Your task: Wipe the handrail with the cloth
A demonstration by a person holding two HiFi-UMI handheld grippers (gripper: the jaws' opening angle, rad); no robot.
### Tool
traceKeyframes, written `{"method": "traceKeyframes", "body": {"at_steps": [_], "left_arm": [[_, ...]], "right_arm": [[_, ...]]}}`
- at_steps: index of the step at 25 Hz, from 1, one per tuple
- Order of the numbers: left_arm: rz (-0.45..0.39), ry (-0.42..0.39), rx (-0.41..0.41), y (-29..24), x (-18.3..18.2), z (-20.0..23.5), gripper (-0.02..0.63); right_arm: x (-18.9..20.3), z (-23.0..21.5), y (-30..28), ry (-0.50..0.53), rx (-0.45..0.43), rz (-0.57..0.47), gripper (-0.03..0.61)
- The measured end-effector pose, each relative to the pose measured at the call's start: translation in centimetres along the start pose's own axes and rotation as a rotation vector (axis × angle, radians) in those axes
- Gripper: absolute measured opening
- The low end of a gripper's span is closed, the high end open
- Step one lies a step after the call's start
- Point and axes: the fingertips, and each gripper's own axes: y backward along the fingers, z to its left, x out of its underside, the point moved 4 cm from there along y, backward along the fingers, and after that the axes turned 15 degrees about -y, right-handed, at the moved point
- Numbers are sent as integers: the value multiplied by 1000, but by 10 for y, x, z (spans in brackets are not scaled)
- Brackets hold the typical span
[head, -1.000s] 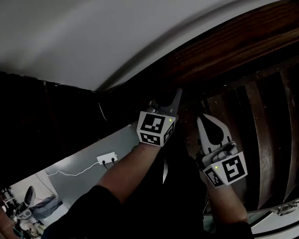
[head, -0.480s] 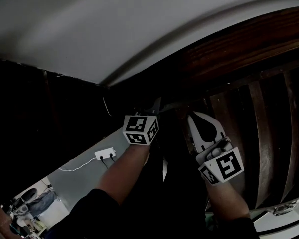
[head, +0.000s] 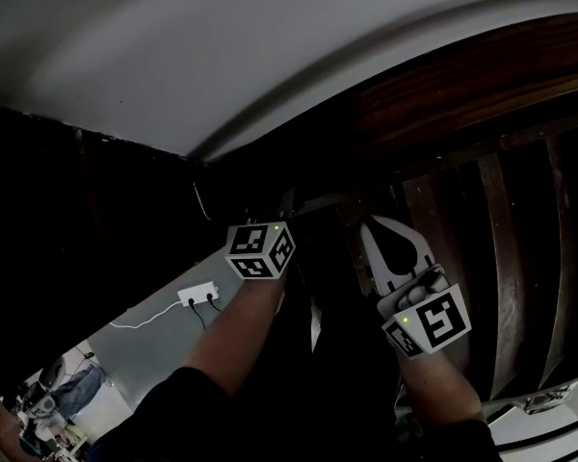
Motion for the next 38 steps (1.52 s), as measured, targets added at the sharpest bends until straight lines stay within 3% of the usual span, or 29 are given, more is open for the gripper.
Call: {"method": "traceKeyframes", "body": {"at_steps": [14,30,38], "left_arm": [[-59,-108,169,-39,-71,-86,74],[-120,-303,363,-98,-178,-207,74],[-129,-316,369,-112,-203,-236,75]], "right_arm": [[-25,-27,50,-25,94,-74,9],[-75,-63,119,-74,200,-218,9],[-100,-80,144,-51,230,-232,9]]}}
